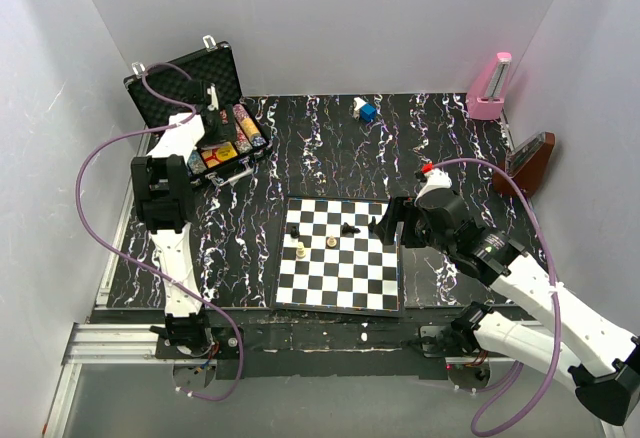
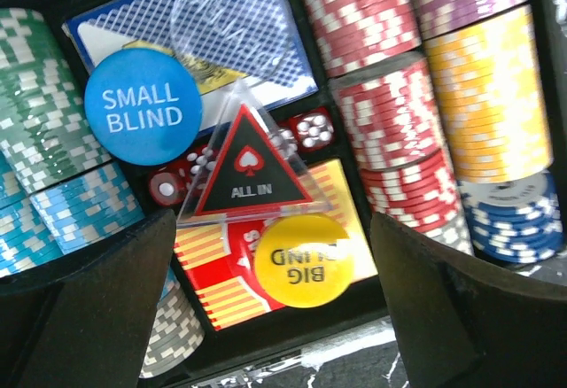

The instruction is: Pack up texas hold em set

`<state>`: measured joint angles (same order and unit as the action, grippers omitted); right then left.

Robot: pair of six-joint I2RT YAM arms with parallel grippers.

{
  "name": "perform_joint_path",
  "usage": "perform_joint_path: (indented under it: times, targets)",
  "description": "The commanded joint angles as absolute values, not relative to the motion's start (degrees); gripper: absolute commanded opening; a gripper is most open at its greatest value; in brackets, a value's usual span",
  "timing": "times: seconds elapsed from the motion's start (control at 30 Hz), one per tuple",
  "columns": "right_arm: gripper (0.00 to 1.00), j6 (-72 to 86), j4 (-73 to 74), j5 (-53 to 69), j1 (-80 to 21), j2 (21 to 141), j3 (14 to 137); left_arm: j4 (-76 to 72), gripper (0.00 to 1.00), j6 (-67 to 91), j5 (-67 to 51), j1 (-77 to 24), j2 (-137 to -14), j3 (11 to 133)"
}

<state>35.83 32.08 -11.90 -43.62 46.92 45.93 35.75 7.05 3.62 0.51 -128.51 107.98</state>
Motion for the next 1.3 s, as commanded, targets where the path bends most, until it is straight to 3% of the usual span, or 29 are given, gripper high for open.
perform_joint_path:
  times: [0.0, 0.13, 0.33, 0.47, 1.03, 1.27]
  targets:
    - [0.85, 35.9, 31.6, -12.7, -43.5, 47.3, 46.5, 32.1, 0.90, 6.6, 7.7, -1.3, -121.1, 107.2]
    - [0.85, 35.8, 31.3, -12.6, -43.5, 47.5, 46.5, 31.1, 0.89, 6.7, 8.4, -1.4, -120.9, 107.2]
    - [0.85, 35.4, 31.1, -12.7, -43.5, 48.5, 46.8, 30.3, 0.77, 5.5, 5.3, -1.9, -123.6, 109.3]
    - [0.85, 35.3, 31.1, -12.7, -43.5, 48.7, 46.9, 32.2, 0.75, 6.8, 5.5, -1.8, -126.6, 111.0]
    - [0.85, 35.6, 31.6, -13.0, -43.5, 47.5, 46.2, 33.0, 0.75, 6.2, 4.0, -1.8, -129.3, 107.8]
    - [0.85, 35.9, 31.6, -13.1, -43.5, 47.0, 46.2, 33.0, 0.84, 6.3, 2.4, -2.2, -125.6, 110.3]
